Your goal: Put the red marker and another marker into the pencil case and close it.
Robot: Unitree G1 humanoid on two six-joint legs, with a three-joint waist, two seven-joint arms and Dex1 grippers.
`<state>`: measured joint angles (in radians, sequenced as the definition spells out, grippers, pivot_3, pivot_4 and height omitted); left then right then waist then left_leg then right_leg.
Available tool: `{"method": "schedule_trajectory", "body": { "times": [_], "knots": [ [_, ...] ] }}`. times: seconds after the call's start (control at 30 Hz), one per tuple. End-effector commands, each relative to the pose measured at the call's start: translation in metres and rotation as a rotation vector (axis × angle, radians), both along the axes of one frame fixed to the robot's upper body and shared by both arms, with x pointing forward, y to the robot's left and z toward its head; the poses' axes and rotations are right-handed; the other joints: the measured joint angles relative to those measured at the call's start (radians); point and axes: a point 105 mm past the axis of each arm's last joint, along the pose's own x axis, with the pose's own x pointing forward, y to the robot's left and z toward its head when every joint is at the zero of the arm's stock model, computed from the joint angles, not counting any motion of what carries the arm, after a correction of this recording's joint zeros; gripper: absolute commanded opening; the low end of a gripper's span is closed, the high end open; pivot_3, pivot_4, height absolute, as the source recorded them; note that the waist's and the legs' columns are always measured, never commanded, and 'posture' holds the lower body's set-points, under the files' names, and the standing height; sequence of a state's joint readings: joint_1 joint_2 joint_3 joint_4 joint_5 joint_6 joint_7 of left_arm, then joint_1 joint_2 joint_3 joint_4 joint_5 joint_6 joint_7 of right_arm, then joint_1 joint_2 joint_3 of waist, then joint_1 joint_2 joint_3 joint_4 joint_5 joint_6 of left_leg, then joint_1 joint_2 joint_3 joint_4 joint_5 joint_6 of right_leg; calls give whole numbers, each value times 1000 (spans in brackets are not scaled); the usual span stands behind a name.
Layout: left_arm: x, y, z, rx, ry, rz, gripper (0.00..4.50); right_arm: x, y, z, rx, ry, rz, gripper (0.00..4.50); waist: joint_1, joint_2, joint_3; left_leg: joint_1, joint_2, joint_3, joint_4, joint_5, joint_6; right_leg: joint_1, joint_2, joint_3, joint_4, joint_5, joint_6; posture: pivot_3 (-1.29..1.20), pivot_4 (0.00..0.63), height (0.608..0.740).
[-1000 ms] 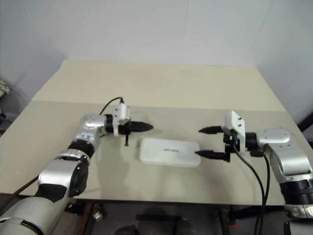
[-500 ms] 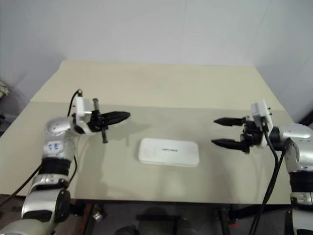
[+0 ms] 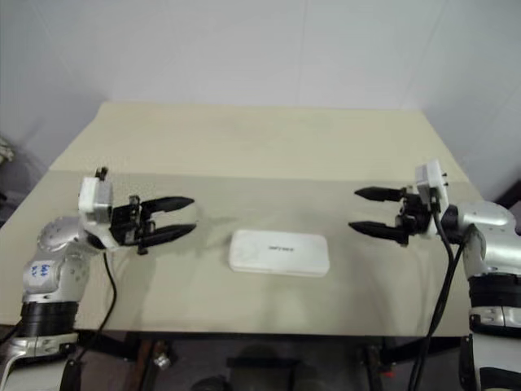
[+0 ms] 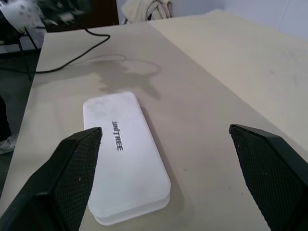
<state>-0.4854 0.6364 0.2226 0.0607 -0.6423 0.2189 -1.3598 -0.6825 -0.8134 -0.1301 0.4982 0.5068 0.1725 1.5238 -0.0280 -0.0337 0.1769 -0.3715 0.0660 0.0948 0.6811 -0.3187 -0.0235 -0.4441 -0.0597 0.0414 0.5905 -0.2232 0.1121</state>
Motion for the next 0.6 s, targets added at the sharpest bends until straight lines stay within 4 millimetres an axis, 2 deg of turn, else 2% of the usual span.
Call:
{"method": "schedule_trajectory", "body": {
  "times": [0.03, 0.1, 0.33, 0.47, 0.6],
  "knots": [
    [-12, 6, 8, 27, -10, -68, 3873, -1, 0, 10, -12, -56, 35, 4500, -1, 0, 0, 0, 0, 0, 0, 0, 0, 0, 0, 0, 0, 0, -1, 0, 150, 740],
    [-16, 14, 5, 60, 26, -93, 4488, 2, 5, 10, -10, -68, 42, 4500, -4, 1, 0, 1, 0, 0, -1, 0, 0, 0, 0, 0, 0, -1, -1, 0, 150, 740],
    [-19, 38, -2, 175, 36, -105, 4488, 9, 20, 13, -16, -120, 82, 4500, -12, 4, 3, 1, 0, 0, -1, 0, 0, 0, 0, 0, 1, -1, -2, 0, 150, 740],
    [-23, 41, -5, 232, 46, -129, 4488, 11, 25, 18, -4, -154, 98, 4500, -12, 5, 4, 1, 0, 0, -1, 0, -1, 0, 0, 0, 1, -1, -2, 0, 150, 740],
    [-20, 40, 3, 223, 10, -131, 4488, 10, 34, 23, 12, -188, 122, 4500, -10, 6, 4, 1, 0, 1, -3, -1, -1, 0, 0, -1, 2, -1, -2, 0, 150, 740]
  ]
}}
